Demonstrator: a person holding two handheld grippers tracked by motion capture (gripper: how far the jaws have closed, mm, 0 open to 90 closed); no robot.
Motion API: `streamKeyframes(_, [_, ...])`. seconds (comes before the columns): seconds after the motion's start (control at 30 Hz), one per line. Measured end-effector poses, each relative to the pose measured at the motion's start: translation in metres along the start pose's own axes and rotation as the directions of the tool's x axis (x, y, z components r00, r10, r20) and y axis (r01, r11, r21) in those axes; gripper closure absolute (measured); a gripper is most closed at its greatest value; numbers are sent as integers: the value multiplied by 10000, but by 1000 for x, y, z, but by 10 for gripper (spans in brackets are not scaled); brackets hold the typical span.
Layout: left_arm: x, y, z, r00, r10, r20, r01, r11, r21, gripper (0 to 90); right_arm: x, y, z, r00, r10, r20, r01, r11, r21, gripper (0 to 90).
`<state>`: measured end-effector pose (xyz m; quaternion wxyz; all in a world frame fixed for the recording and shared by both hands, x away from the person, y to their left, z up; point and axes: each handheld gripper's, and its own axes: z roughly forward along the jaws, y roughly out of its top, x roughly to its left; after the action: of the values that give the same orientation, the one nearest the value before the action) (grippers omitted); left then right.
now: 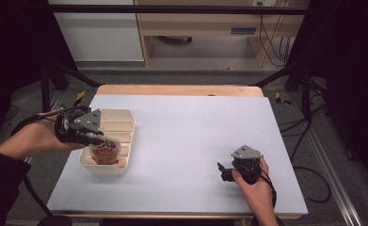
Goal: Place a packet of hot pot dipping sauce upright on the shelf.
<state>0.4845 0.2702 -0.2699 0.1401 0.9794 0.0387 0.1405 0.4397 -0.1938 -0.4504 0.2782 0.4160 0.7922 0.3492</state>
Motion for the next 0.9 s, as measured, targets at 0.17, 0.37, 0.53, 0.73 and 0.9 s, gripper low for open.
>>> streamKeyframes(0.17, [-1,0,5,10000,4,92,-5,10000,44,734,-1,0,-1,10000,49,-3,-49,10000,-12,84])
streamKeyframes(0.37, [-4,0,9,9997,45,223,-47,10000,78,734,0,0,0,10000,-4,-15,4,10000,-34,84])
streamKeyframes(0.53, [-6,-4,15,9995,-9,322,6,10000,92,734,-1,0,0,10000,2,-12,-2,10000,-4,84])
streamKeyframes(0.73, [-7,-7,18,9992,-42,404,38,9999,94,734,-1,0,0,10000,2,-10,-2,10000,-14,84])
streamKeyframes(0.9, [-8,-9,21,9989,-59,464,55,9999,89,734,-1,0,-1,10000,-2,9,2,10000,-9,84])
